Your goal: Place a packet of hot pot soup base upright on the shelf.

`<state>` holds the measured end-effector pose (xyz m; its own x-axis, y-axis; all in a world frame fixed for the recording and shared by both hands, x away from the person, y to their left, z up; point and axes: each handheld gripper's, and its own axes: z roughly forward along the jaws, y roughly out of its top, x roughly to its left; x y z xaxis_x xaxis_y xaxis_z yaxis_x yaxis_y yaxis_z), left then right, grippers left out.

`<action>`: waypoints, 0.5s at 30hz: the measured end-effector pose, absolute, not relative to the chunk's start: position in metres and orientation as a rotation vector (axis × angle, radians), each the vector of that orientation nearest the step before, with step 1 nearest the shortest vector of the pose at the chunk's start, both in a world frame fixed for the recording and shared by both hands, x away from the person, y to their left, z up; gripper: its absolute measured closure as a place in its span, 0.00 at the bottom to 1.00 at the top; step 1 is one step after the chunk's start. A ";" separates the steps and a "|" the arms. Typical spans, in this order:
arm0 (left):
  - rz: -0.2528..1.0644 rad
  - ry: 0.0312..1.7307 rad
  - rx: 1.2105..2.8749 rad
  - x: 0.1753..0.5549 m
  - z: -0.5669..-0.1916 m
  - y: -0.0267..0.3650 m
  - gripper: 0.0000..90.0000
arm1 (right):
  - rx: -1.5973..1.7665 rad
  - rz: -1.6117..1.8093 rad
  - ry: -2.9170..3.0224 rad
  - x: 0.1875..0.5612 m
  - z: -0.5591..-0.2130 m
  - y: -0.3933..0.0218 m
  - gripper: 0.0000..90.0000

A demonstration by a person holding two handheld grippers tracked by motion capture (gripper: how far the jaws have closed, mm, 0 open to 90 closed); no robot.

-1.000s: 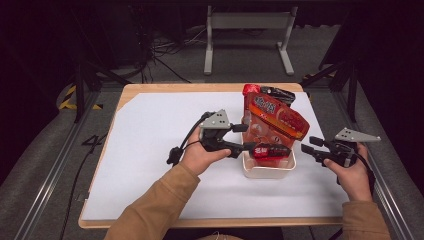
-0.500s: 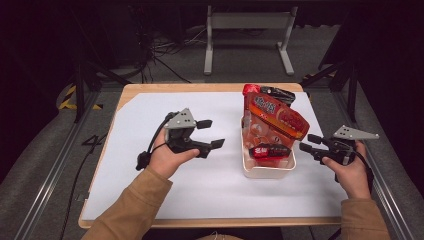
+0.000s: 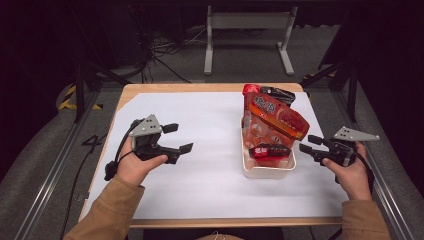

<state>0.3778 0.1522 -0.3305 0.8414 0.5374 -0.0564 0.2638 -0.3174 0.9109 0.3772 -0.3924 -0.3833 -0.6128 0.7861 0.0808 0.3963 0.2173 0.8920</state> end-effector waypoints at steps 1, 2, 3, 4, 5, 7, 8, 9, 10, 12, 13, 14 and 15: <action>0.314 0.609 1.914 0.377 -0.332 0.156 0.20 | 1.095 1.364 2.107 0.377 -0.384 -0.392 0.48; 0.315 0.622 1.914 0.377 -0.334 0.161 0.19 | 1.097 1.365 2.107 0.377 -0.384 -0.392 0.48; 0.315 0.634 1.904 0.376 -0.337 0.166 0.19 | 1.092 1.362 2.108 0.377 -0.384 -0.392 0.48; 0.311 0.641 1.900 0.376 -0.339 0.170 0.19 | 1.087 1.362 2.108 0.377 -0.384 -0.392 0.47; 0.312 0.657 1.894 0.375 -0.342 0.174 0.19 | 1.087 1.365 2.108 0.377 -0.384 -0.392 0.47; 0.323 0.679 1.890 0.375 -0.348 0.182 0.18 | 1.085 1.365 2.104 0.377 -0.385 -0.392 0.46; 0.339 0.688 1.892 0.375 -0.351 0.186 0.18 | 1.080 1.366 2.103 0.377 -0.385 -0.392 0.46; 0.348 0.697 1.896 0.374 -0.354 0.190 0.18 | 1.083 1.368 2.100 0.376 -0.386 -0.393 0.46; 0.361 0.706 1.899 0.374 -0.357 0.195 0.18 | 1.084 1.370 2.098 0.376 -0.386 -0.393 0.45; 0.363 0.730 1.886 0.375 -0.363 0.203 0.17 | 1.089 1.369 2.094 0.376 -0.387 -0.394 0.45; 0.354 0.751 1.878 0.374 -0.366 0.207 0.17 | 1.091 1.365 2.095 0.376 -0.387 -0.394 0.45; 0.354 0.768 1.866 0.375 -0.368 0.211 0.17 | 1.091 1.363 2.095 0.376 -0.387 -0.394 0.45; 0.347 0.782 1.861 0.375 -0.371 0.215 0.17 | 1.090 1.362 2.095 0.376 -0.387 -0.394 0.45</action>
